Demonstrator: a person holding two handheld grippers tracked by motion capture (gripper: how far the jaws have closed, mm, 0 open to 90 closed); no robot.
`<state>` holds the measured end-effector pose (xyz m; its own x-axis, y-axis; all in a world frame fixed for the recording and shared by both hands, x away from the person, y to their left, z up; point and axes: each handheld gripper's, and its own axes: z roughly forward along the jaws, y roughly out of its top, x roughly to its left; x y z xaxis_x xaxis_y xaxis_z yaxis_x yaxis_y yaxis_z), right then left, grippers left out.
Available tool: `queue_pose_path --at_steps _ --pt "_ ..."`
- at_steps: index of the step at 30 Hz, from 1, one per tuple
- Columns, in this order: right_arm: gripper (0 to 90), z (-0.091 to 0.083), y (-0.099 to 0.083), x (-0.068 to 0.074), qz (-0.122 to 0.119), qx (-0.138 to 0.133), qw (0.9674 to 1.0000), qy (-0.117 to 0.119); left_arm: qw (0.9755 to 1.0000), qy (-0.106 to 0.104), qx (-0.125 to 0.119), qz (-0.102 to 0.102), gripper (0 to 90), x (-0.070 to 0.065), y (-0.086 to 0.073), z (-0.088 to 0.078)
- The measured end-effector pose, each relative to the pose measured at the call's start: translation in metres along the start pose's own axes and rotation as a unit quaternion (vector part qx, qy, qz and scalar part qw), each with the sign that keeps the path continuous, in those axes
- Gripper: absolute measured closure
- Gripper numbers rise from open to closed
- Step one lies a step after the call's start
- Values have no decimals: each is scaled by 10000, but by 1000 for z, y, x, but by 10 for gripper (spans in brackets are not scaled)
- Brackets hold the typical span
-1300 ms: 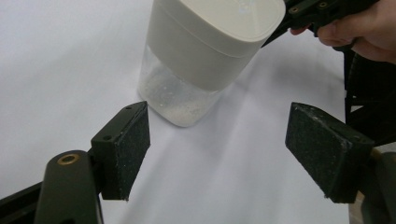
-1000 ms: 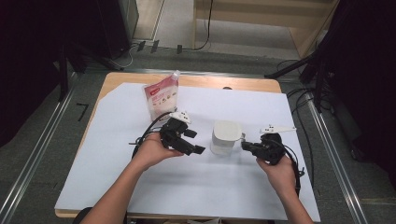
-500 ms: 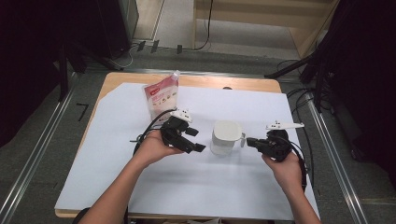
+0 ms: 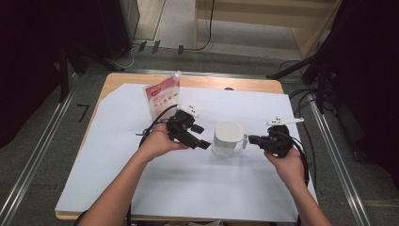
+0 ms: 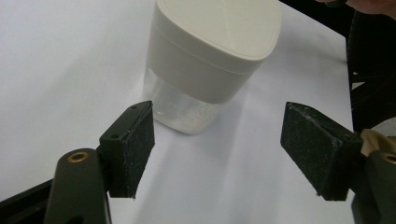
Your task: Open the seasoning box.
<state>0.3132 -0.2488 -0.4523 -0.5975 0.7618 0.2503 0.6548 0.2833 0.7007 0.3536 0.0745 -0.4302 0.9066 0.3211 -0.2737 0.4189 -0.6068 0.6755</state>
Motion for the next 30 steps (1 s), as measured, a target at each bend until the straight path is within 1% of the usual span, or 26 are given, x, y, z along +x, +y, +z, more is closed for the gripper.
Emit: queue_pose_path --at_steps 1,2,3,4,6,7,8,10,11,12,14,17,19,22,24,25,26,28,29,30 --pt "900 1 1 -1 -14 -7 10000 14 10000 4 3 -22 263 1 1 1" --pt "900 1 1 -2 27 2 10000 67 10000 -39 -44 -52 263 3 0 2" --pt "900 3 2 -2 67 13 9999 111 9999 -116 -44 -81 264 6 0 4" --pt "900 4 1 -3 56 21 10000 79 9997 -179 -39 -132 265 6 0 5" --pt "900 3 1 -4 119 33 9998 129 9999 -149 -19 -75 250 7 0 7" --pt "900 4 1 -4 123 17 9998 136 9999 -143 66 -39 235 7 3 9" --pt "900 4 1 -4 117 18 9999 116 9998 -117 133 53 222 7 5 11" --pt "900 5 1 -4 117 30 9999 70 9996 -62 169 200 208 6 12 13" --pt "900 5 1 -4 115 26 9999 53 9996 -62 169 200 208 6 12 13" --pt "900 5 0 -4 101 30 9999 37 9997 -88 102 189 208 8 16 15" --pt "900 6 0 -4 89 24 10000 26 9997 -165 119 158 208 9 18 18" --pt "900 7 0 -3 41 70 9999 -62 9995 -160 148 217 207 9 19 24" --pt "900 7 -1 -3 23 75 9999 -92 9994 -197 176 237 204 9 20 25" --pt "900 8 -1 -4 141 63 9999 -38 9990 -241 213 303 193 9 22 31" --pt "900 8 -1 -5 147 31 9999 -38 9992 -206 151 293 189 9 23 34" --pt "900 8 0 -5 150 23 9999 -32 9992 -200 142 330 189 9 24 36" --pt "900 8 0 -5 160 5 9999 -31 9992 -224 143 292 188 8 25 37" --pt "900 8 0 -5 168 -14 9999 -35 9989 -237 181 375 185 9 27 41" --pt "900 9 0 -5 187 -27 9998 -45 9990 -200 181 363 177 7 27 43" --pt "900 9 0 -5 185 -35 9998 -54 9987 -193 195 423 168 8 28 44"
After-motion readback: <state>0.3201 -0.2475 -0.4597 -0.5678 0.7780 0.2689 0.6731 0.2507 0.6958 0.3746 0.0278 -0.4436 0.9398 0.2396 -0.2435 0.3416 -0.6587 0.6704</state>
